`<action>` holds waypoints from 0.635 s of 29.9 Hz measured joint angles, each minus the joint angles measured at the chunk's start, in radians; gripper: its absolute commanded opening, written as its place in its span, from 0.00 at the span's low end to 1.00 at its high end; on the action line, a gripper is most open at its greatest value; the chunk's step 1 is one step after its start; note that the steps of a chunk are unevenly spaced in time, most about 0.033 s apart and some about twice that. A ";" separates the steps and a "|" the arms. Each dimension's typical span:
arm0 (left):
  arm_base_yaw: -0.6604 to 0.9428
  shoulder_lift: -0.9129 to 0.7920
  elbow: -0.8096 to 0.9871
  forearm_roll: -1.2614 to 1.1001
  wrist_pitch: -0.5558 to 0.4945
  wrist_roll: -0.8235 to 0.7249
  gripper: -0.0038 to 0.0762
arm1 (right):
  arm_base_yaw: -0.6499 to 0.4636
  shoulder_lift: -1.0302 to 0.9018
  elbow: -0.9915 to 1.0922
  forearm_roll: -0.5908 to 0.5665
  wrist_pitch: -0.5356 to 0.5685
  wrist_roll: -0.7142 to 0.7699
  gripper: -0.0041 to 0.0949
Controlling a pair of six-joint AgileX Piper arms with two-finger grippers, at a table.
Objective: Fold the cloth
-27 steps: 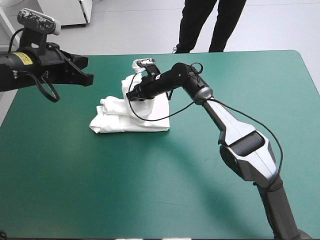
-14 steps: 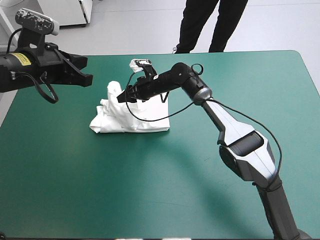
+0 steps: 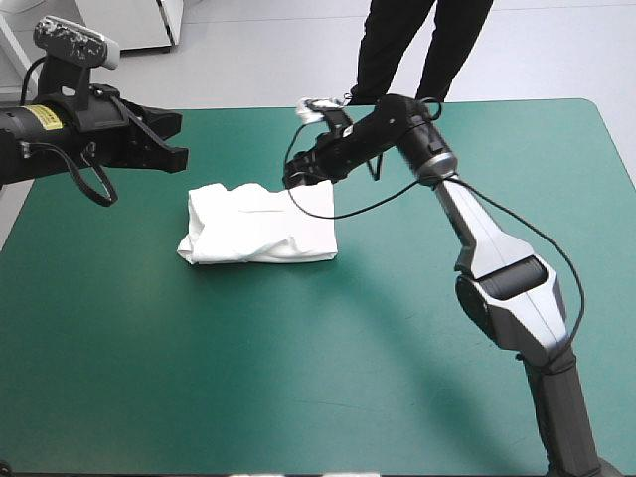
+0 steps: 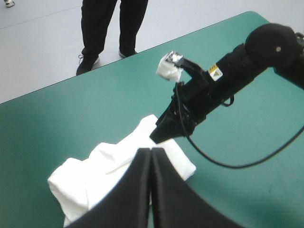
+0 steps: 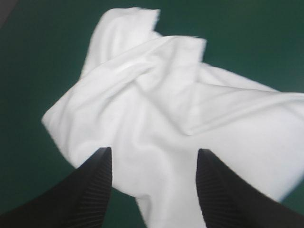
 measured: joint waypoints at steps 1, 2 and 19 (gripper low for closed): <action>0.000 0.006 0.000 -0.016 0.000 0.001 0.04 | -0.023 -0.013 -0.002 -0.021 0.004 0.025 0.56; 0.000 0.012 0.000 -0.031 0.000 0.001 0.04 | -0.046 -0.020 -0.002 -0.031 0.006 0.037 0.56; 0.000 0.189 0.056 -0.066 0.000 0.028 0.35 | -0.178 -0.196 0.376 0.016 0.012 0.054 0.56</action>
